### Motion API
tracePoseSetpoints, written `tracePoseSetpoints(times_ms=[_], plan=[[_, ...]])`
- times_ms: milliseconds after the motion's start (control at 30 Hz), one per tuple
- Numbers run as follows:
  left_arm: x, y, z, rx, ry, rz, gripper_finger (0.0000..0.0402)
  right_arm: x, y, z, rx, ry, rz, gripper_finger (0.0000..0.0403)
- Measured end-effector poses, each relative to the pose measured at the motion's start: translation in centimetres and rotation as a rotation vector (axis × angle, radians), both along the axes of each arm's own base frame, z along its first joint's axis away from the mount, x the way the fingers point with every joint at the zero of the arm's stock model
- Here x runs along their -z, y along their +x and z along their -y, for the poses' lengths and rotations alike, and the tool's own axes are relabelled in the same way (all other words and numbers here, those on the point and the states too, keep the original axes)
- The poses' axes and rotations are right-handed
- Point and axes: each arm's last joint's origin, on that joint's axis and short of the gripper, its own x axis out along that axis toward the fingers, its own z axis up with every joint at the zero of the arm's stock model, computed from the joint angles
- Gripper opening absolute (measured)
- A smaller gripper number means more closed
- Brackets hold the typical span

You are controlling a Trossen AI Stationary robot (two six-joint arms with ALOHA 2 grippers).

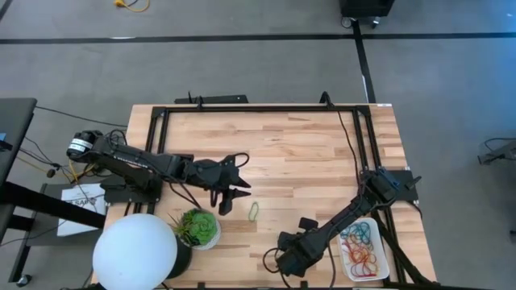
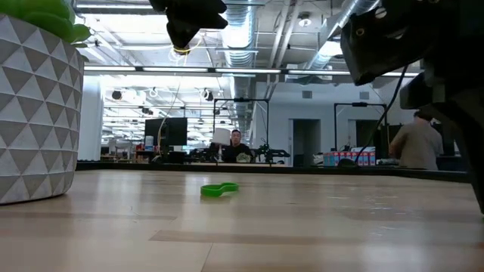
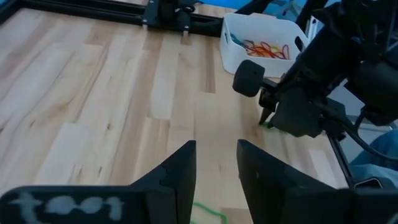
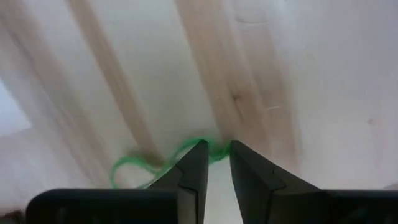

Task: Pick and place items into bin
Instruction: Put the green rubber band into the white bin

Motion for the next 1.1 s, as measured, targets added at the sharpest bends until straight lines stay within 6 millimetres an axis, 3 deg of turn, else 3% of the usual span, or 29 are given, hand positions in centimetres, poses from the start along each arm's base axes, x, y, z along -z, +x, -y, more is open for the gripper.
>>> tracePoseSetpoints(times_ms=[233,933,1100], plan=[[0.0,-0.1,0.6,0.02,-0.001,0.0,0.0104,0.0,0.2,-1.2,0.027,0.065,0.069,0.0059],[0.0,-0.3,1.6,0.047,-0.014,0.0,0.0104,0.0,-1.6,-3.4,0.011,-0.001,0.143,0.0058],[0.0,-0.3,1.6,0.046,-0.014,-0.001,0.0104,0.0,-1.9,-4.1,-0.029,0.008,0.175,0.0024]])
